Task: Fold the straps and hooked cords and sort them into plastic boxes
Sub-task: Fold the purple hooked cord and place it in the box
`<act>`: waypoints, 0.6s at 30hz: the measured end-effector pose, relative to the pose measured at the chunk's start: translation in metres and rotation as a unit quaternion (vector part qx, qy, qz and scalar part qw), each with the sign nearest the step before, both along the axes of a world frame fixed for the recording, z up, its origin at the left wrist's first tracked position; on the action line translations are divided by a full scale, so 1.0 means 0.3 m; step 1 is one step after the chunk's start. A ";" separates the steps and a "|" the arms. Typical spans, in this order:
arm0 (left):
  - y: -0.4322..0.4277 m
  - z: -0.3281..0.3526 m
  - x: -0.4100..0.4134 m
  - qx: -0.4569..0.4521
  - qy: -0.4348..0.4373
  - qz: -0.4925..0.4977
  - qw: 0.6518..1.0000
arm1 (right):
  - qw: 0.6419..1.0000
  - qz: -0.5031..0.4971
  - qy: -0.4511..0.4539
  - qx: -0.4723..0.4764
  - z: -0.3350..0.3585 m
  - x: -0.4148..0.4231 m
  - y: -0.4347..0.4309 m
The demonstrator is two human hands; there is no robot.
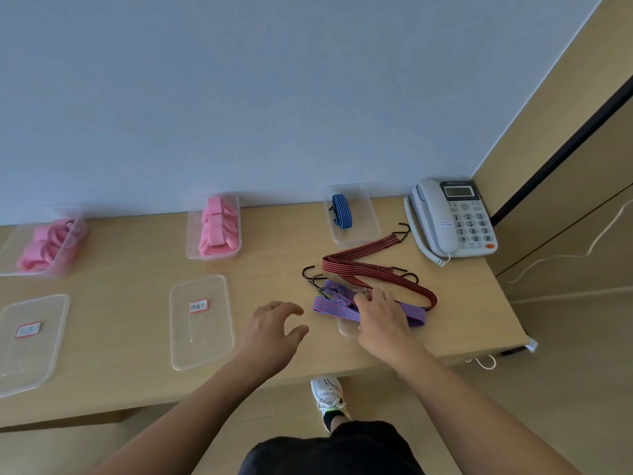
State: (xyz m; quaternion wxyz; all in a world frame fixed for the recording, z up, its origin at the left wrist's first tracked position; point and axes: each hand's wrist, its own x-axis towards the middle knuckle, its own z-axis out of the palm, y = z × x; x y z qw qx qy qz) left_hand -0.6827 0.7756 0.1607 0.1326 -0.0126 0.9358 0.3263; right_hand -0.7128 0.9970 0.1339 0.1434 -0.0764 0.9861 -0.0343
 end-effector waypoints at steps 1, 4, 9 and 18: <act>0.002 -0.006 -0.002 0.000 -0.008 0.001 1.000 | 1.000 -0.003 -0.003 -0.008 0.001 -0.007 0.000; 0.015 -0.021 -0.012 0.006 -0.033 0.007 0.999 | 1.000 -0.005 -0.015 -0.020 0.006 -0.036 0.004; 0.046 -0.034 -0.034 0.013 -0.060 0.018 0.998 | 1.000 0.012 -0.011 0.001 -0.002 -0.057 0.012; 0.078 -0.043 -0.070 0.051 -0.085 0.066 0.993 | 0.998 0.019 0.050 -0.045 0.060 -0.052 0.027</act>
